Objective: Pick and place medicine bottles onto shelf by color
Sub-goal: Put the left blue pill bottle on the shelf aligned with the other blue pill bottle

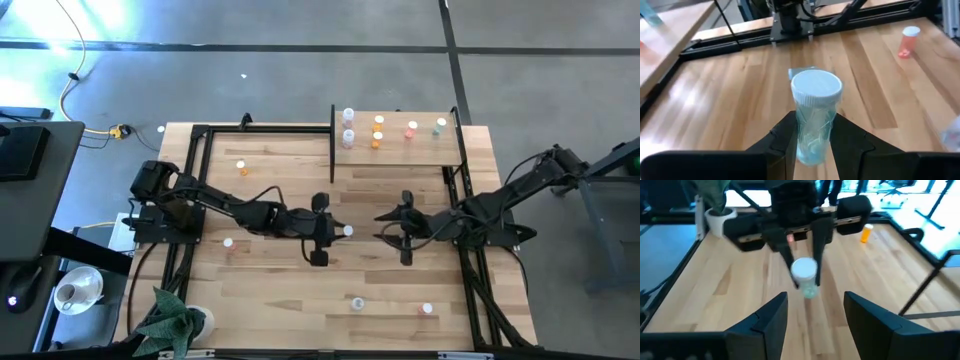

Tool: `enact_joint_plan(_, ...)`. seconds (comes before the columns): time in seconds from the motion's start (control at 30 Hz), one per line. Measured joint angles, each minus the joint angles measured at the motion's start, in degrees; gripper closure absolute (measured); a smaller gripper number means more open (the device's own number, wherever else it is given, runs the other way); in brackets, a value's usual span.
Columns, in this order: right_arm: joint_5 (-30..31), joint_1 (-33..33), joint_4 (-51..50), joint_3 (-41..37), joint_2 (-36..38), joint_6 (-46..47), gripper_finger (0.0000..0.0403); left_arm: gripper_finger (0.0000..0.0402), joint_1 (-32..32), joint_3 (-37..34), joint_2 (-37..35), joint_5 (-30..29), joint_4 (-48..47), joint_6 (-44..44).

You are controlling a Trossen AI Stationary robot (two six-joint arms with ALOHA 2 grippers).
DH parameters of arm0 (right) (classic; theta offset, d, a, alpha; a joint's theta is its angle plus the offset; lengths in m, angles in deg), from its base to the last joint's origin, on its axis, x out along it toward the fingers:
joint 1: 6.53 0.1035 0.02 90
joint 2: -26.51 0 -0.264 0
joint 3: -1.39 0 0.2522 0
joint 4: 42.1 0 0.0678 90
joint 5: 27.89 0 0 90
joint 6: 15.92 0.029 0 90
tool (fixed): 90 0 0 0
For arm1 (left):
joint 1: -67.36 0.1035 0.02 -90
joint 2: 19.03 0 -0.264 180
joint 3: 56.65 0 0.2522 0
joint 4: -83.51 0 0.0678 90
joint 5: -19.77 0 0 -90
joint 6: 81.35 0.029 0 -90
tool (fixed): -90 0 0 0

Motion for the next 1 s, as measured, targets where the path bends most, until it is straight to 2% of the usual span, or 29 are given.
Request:
enact_joint_plan(0.13, -0.7, 0.3, 1.4, 0.0, -2.5, -1.5, 0.0217, 0.0314, -0.5, 0.0, 0.0, 2.7, 0.8, -0.3)
enact_joint_plan(0.27, -0.7, 0.3, 6.9, 0.0, -6.1, -7.3, 0.0217, 0.0314, -0.5, 0.0, 0.0, 5.7, 1.0, -0.3)
enact_joint_plan(0.53, -0.8, 0.3, 19.1, 0.0, -12.0, -17.6, 0.0217, 0.0314, -0.4, 0.0, 0.0, 5.6, 1.1, -0.3)
enact_joint_plan(0.77, -1.4, -1.3, 23.1, 0.0, -13.8, -17.0, 0.0217, 0.0314, -0.4, 0.0, 0.0, 5.6, 1.7, -0.3)
enact_joint_plan(1.0, -7.4, -5.1, 23.2, 0.0, -15.5, -12.8, 0.0217, 0.0314, -0.4, 0.0, 0.0, 5.5, 3.1, -0.3)
